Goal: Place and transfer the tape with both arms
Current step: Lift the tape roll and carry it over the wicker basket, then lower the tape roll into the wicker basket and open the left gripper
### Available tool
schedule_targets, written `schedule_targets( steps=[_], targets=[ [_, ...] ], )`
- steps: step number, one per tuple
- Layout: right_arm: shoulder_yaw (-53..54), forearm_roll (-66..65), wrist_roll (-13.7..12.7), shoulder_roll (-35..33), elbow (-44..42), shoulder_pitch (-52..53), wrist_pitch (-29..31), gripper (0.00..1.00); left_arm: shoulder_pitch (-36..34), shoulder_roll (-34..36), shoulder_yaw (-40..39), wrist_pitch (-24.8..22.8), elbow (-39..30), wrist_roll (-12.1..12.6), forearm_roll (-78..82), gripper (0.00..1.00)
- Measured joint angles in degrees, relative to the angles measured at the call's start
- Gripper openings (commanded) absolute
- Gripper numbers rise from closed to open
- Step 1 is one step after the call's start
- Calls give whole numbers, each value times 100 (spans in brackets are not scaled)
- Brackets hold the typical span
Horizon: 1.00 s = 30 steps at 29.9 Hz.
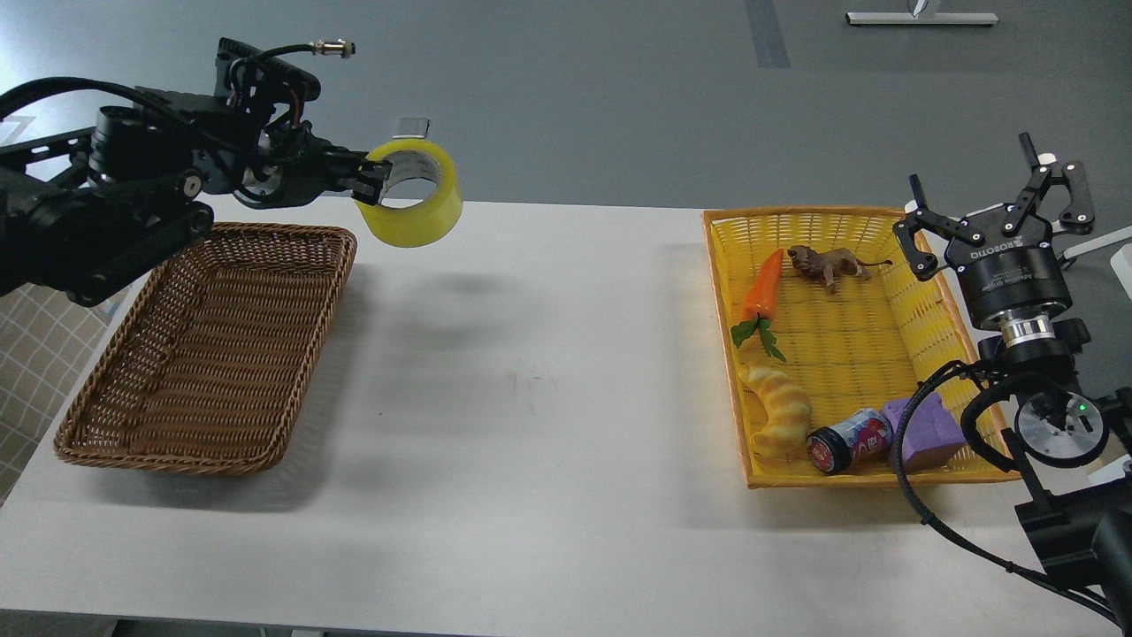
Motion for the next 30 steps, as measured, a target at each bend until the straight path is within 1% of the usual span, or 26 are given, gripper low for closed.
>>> schedule_targets(
  steps=[5, 11, 16, 22, 25, 30],
  targets=[
    [0, 0, 0, 28, -5, -2, 0, 100, 63, 538, 145, 39, 18, -232, -21, 0],
    [0, 0, 0, 44, -88, -10, 0, 100, 347, 1094, 179, 204, 27, -413, -29, 0],
    [0, 0, 0, 95, -102, -10, 0, 100, 810, 1331, 185, 554, 25, -438, -30, 0],
    [-3, 0, 0, 145, -150, -2, 0, 100, 1336, 1419, 183, 985, 83, -460, -36, 0],
    [-2, 0, 0, 148, -157, -1, 0, 100, 1509, 1417, 180, 1083, 153, -497, -37, 0],
    [0, 0, 0, 149, -159, 0, 0, 100, 1678, 1355, 173, 1117, 280, -527, -40, 0]
  ],
)
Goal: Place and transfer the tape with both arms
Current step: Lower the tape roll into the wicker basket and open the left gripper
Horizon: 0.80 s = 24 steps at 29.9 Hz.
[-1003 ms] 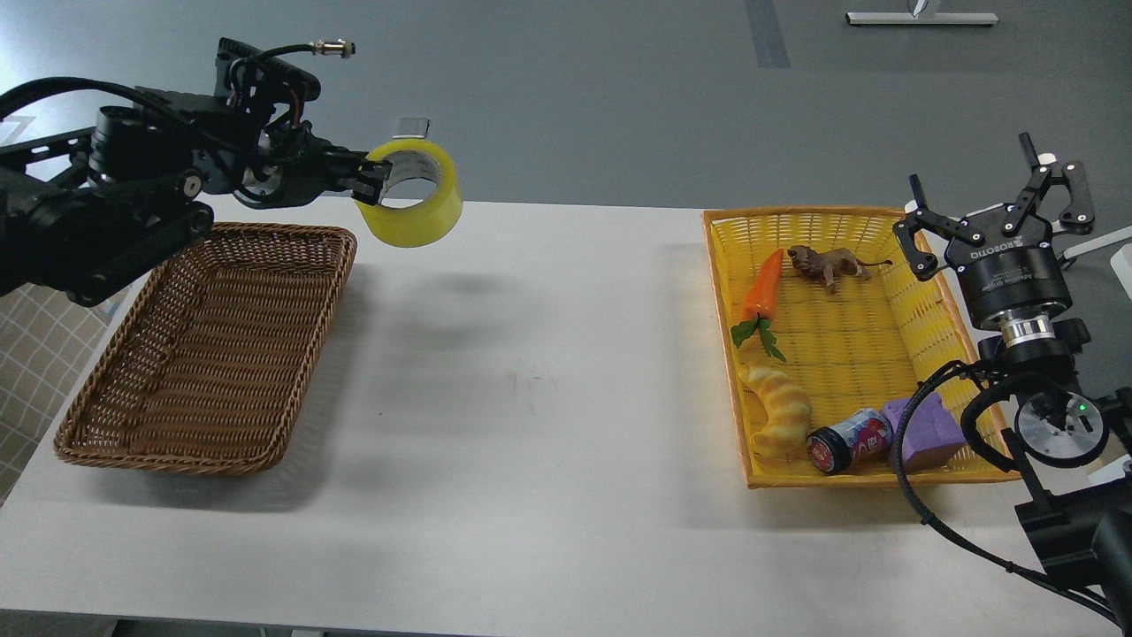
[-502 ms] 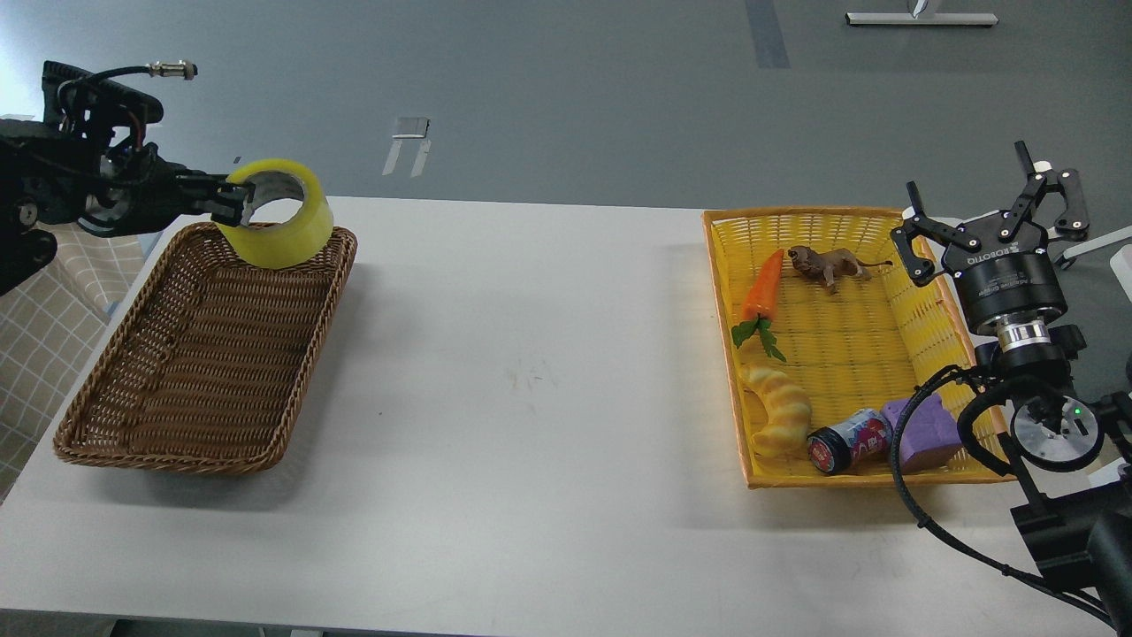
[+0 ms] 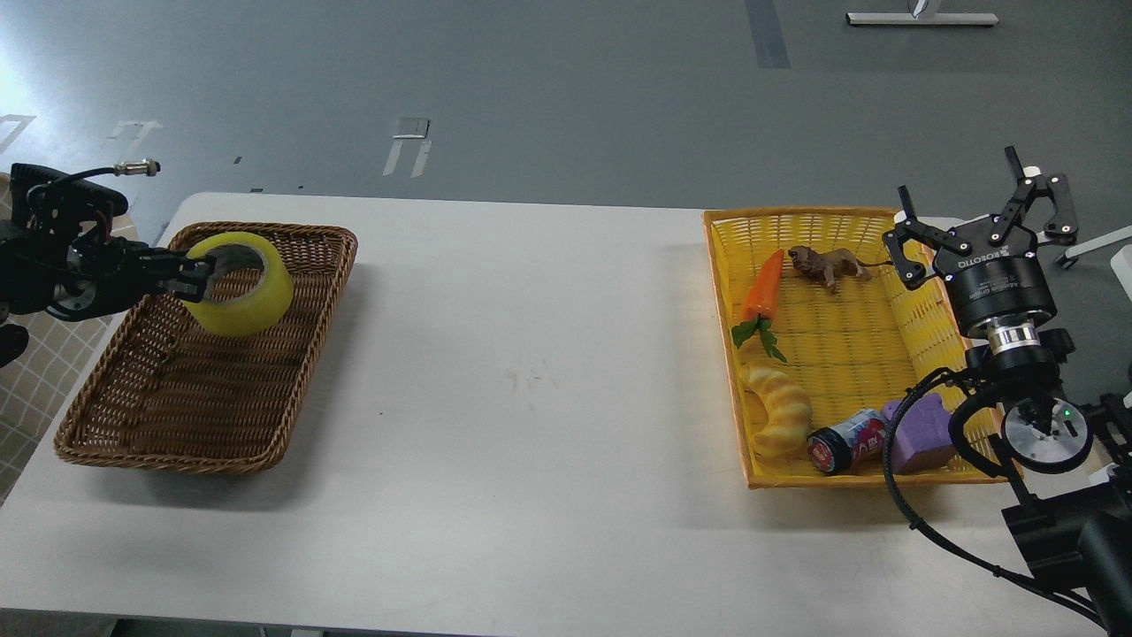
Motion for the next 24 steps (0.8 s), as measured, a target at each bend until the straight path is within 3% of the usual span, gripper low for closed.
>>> schedule_targets(
  steps=[11, 24],
  targets=[
    [-13, 0, 0, 0, -9, -16, 0, 100, 464, -202, 4, 333, 632, -190, -101, 0],
    [-17, -2, 0, 59, -6, -18, 0, 100, 599, -237, 2, 366, 679, -217, -374, 0]
  ],
)
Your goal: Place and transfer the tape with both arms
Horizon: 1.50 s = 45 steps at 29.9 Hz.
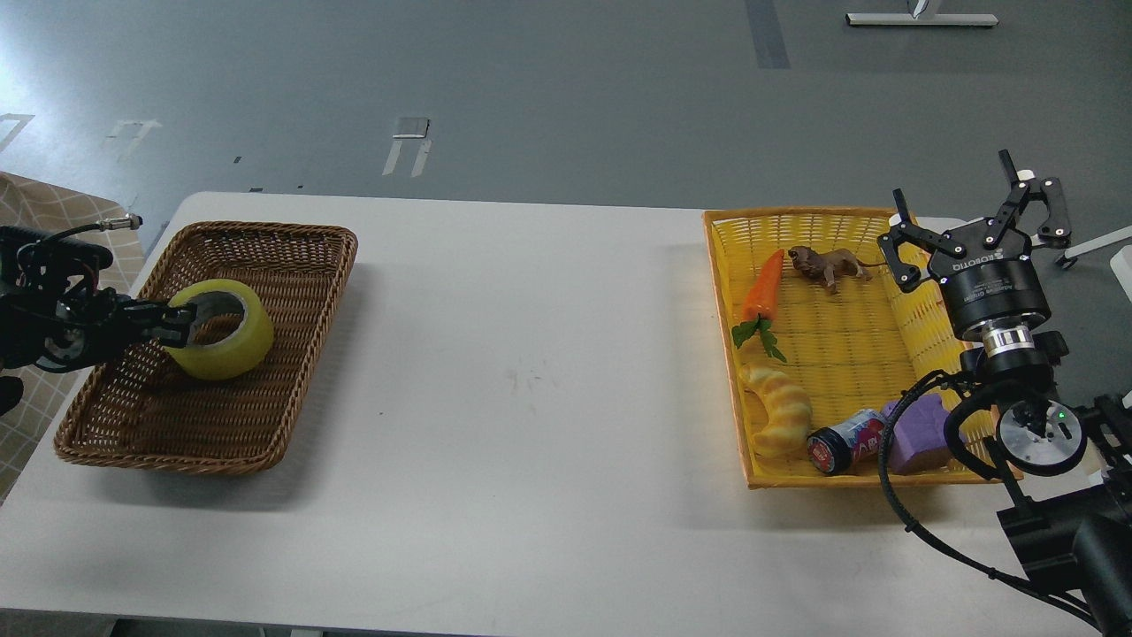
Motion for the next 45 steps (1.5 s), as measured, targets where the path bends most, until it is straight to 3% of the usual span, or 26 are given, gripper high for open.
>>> schedule_targets(
  steps=[4, 8, 11, 14, 16, 21, 29, 36, 45],
  targets=[
    [0, -1, 0, 1, 0, 0, 0, 100, 2, -8, 3, 1, 0, 0, -57, 0],
    [-1, -1, 0, -2, 0, -6, 0, 100, 1, -11, 7, 1, -2, 0, -62, 25],
    [-1, -1, 0, -6, -2, -8, 0, 100, 0, -11, 7, 3, -2, 5, -63, 36],
    [0, -1, 0, -6, -3, -9, 0, 100, -4, -11, 7, 3, -2, 10, -63, 64],
    [0, -1, 0, -6, -3, -9, 0, 100, -12, -11, 1, 4, -4, 10, -68, 69],
    [2, -1, 0, -7, -3, -17, 0, 100, -20, -11, -9, 61, -64, -17, -90, 79],
    [14, -1, 0, -11, -3, -17, 0, 100, -174, 9, -29, 131, -91, -142, -545, 82],
    [6, 1, -1, -22, 7, -18, 0, 100, -1042, 48, -42, 1, -108, -320, -1178, 88],
    [0, 2, -30, -52, 104, 32, 0, 100, -2278, -15, -79, -1223, -227, -351, -3228, 89]
  ],
)
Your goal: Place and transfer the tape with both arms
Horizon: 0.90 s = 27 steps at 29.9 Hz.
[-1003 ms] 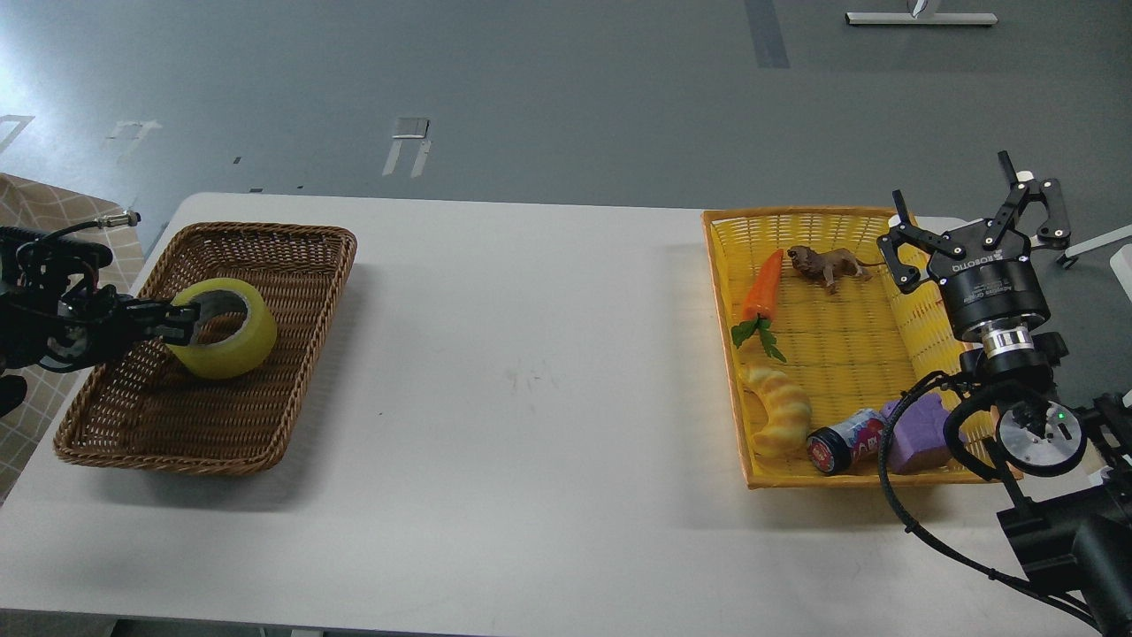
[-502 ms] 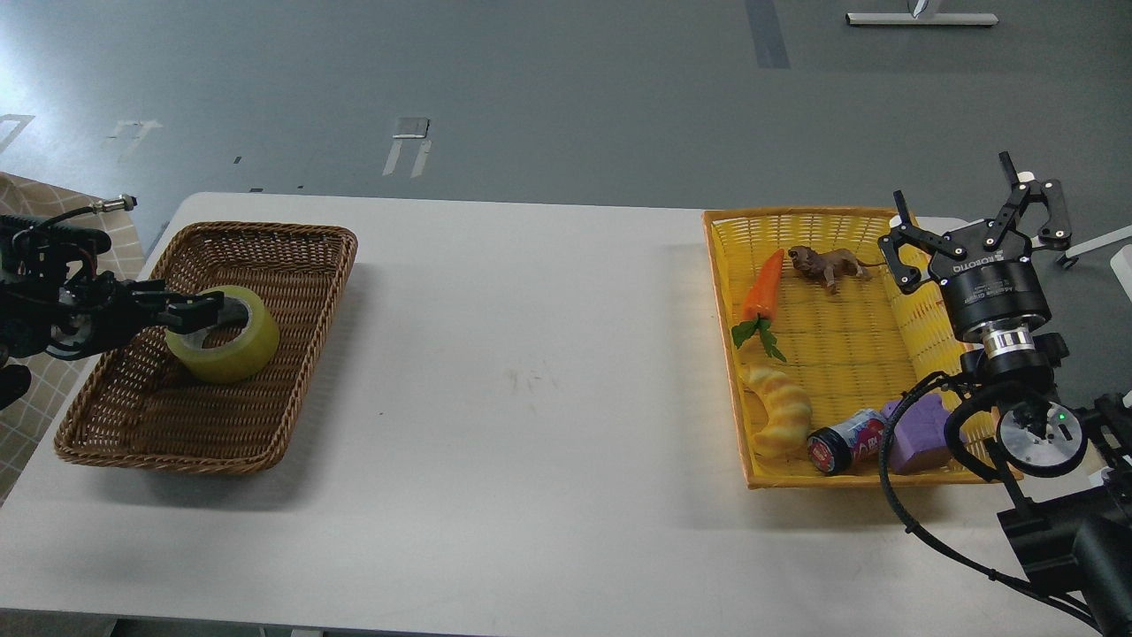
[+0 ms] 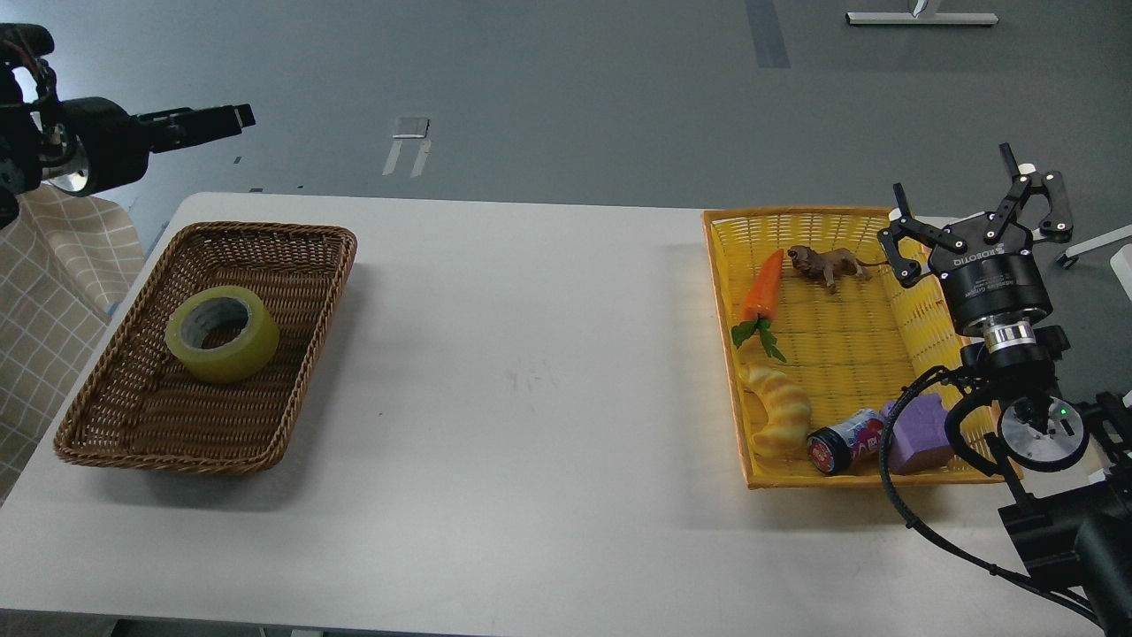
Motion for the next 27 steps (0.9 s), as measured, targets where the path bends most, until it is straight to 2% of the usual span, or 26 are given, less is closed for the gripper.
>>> schedule_targets(
  steps=[4, 6, 12, 16, 23, 27],
  targets=[
    [-2, 0, -32, -52, 6, 40, 0, 100, -207, -108, -10, -589, -65, 16, -1265, 96],
    [-10, 0, -45, -111, 12, 128, 0, 100, -233, -200, -51, -688, -72, 19, -2004, 97],
    [-74, -32, -126, -307, 9, 534, 0, 100, -239, -590, -159, -722, -70, 29, -3598, 98],
    [-157, -48, -304, -482, -41, 820, 0, 100, -156, -856, -424, -723, -63, 6, -4046, 98],
    [-362, -53, -856, -530, -282, 1371, 0, 100, 358, -1393, -1423, -722, -64, -9, -4628, 98],
    [-526, -61, -930, -507, -614, 1844, 0, 100, 774, -1766, -2160, -723, -74, -9, -4726, 98]
  ],
)
